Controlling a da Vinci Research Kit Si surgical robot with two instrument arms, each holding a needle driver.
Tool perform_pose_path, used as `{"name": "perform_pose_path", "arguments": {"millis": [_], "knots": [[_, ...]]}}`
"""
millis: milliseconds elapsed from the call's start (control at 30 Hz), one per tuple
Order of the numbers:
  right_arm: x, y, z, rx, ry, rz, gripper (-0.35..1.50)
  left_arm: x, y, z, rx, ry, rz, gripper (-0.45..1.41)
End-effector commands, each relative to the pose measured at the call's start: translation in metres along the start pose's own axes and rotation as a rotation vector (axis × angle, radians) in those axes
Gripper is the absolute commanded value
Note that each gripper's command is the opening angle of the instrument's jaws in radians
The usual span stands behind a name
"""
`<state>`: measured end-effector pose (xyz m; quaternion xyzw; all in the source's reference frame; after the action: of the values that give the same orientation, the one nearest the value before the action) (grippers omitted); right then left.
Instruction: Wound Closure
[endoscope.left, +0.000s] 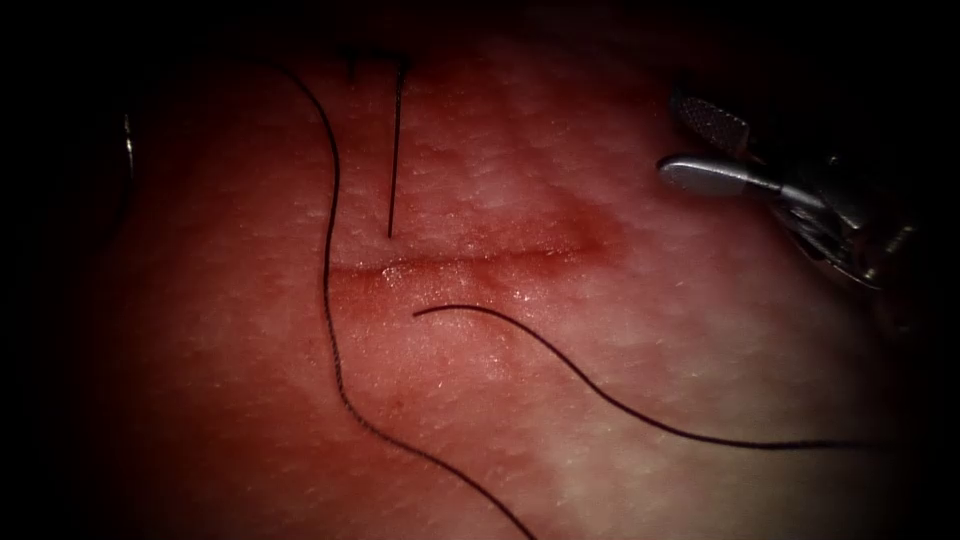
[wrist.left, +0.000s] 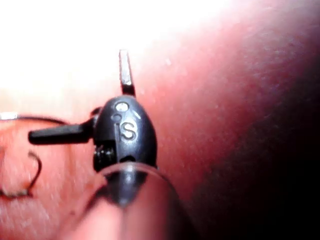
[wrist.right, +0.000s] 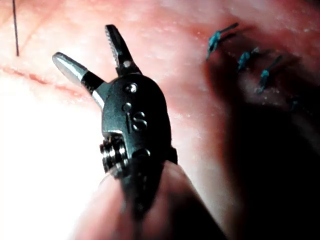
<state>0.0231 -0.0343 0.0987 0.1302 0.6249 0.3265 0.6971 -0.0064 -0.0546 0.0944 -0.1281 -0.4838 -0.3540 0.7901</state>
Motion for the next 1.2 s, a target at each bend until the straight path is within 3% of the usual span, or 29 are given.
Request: {"name": "perform_pose_path", "arguments": {"millis": [33,167,267,300,433,500,667,867,1033,1133,1200], "knots": [[-0.0007,-0.0002,0.0007,0.003,0.001,-0.017,0.98,-0.0017,-0.0037,-0.0001,0.002,0.006,0.075,1.4],[-0.0007,-0.0002,0.0007,0.0,0.0,-0.035,0.98,-0.0053,-0.0098,0.0015,0.075,0.018,0.169,1.4],[-0.0007,-0.0002,0.0005,0.001,0.0,-0.041,0.95,-0.0071,-0.0146,0.0041,0.116,0.021,0.215,1.31],[-0.0008,-0.0003,0.0004,0.002,-0.001,-0.053,0.9,-0.0077,-0.0176,0.0066,0.124,0.018,0.26,1.26],[-0.0008,-0.0003,0.0001,0.0,0.001,-0.071,0.88,-0.0074,-0.0219,0.0116,0.144,0.025,0.289,1.23],[-0.0008,-0.0001,-0.0001,-0.01,-0.005,-0.084,0.86,-0.006,-0.026,0.0169,0.17,0.02,0.312,1.19],[-0.0011,0.0001,0.0,-0.016,-0.009,-0.086,0.83,-0.0047,-0.0304,0.0217,0.2,0.03,0.338,1.08],[-0.0019,0.0001,0.0005,-0.018,-0.025,-0.096,0.8,-0.0048,-0.0331,0.026,0.227,0.03,0.357,0.98],[-0.0022,0.0002,0.0008,-0.02,-0.027,-0.099,0.8,-0.005,-0.0335,0.0273,0.25,0.016,0.325,0.88],[-0.0022,0.0001,0.0008,-0.02,-0.027,-0.099,0.8,-0.005,-0.0331,0.0275,0.381,-0.016,0.26,0.72],[-0.0022,0.0001,0.0009,-0.02,-0.027,-0.099,0.8,-0.0052,-0.0328,0.0276,0.422,-0.016,0.215,0.71]]}}
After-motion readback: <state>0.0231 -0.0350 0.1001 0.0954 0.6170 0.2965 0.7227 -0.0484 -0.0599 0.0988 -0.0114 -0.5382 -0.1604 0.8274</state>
